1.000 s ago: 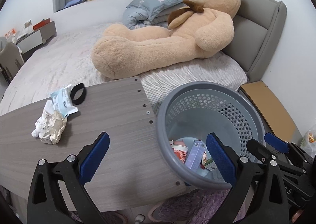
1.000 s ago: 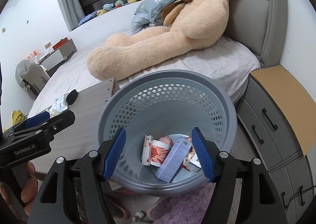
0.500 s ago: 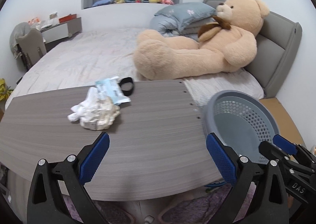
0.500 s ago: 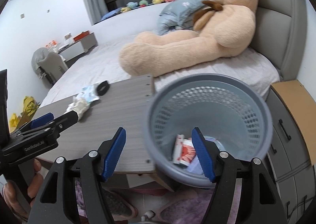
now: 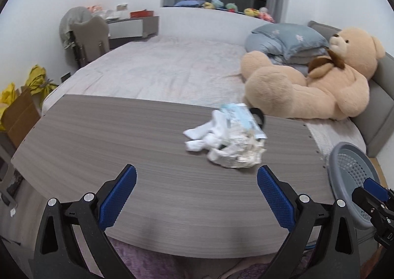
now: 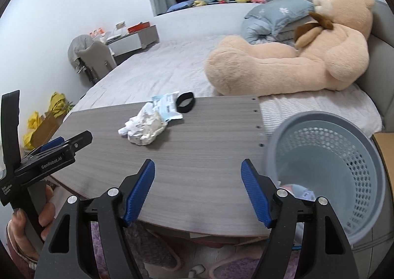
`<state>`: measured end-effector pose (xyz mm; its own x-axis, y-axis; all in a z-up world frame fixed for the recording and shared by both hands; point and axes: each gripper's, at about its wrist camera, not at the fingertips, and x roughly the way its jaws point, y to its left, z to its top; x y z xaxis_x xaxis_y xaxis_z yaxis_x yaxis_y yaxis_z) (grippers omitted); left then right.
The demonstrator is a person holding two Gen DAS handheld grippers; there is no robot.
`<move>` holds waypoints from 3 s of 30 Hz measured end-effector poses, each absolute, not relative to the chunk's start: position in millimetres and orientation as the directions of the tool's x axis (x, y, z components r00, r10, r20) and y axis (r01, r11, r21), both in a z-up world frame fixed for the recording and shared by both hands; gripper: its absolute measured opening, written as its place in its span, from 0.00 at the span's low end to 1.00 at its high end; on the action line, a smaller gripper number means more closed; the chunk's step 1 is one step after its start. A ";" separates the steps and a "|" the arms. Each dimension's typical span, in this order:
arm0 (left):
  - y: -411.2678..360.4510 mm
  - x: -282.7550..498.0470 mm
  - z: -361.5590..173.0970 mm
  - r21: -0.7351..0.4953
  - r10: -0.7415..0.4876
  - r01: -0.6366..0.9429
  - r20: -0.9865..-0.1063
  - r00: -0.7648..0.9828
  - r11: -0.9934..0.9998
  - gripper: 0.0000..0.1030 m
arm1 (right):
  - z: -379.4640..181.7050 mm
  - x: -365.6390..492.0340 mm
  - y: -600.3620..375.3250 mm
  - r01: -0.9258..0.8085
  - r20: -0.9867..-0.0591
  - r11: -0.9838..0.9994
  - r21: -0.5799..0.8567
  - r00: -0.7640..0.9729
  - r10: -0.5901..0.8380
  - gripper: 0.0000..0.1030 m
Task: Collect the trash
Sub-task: 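Reach the right tool to the crumpled tissues and close on them, then grasp the white cloth with the left tool while the right tool holds the tissues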
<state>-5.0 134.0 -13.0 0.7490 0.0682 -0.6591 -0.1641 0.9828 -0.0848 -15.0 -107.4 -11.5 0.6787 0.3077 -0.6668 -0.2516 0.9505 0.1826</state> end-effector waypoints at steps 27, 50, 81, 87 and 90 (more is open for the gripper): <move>240.3 28.0 -50.2 -0.118 0.131 -0.273 -0.657 0.742 0.955 0.94 | -52.8 104.9 44.5 -0.293 -0.768 0.950 0.105 0.583 0.265 0.72; 231.1 32.0 -56.7 -0.125 0.088 -0.231 -0.674 0.734 0.965 0.94 | -82.8 131.6 43.9 -0.223 -0.826 0.956 0.189 0.490 0.278 0.61; 142.0 85.0 -60.7 -0.134 -0.065 -0.054 -0.747 0.662 0.990 0.94 | -54.2 82.2 -52.1 -0.203 -0.759 0.949 0.241 0.570 0.315 0.56; 135.5 116.0 -69.7 -0.119 -0.050 -0.066 -0.771 0.635 0.991 0.94 | -58.2 84.5 -65.0 -0.194 -0.747 0.944 0.266 0.578 0.329 0.56; 132.8 128.3 -76.9 -0.095 -0.023 -0.082 -0.782 0.623 0.992 0.94 | -61.9 86.4 -68.0 -0.190 -0.746 0.940 0.282 0.573 0.340 0.56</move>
<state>128.3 132.8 -76.9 0.6234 -0.0234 -0.7815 -0.0823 0.9920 -0.0954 86.4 -68.0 -61.9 0.5733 0.3396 -0.7456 -0.1900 0.9403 0.2822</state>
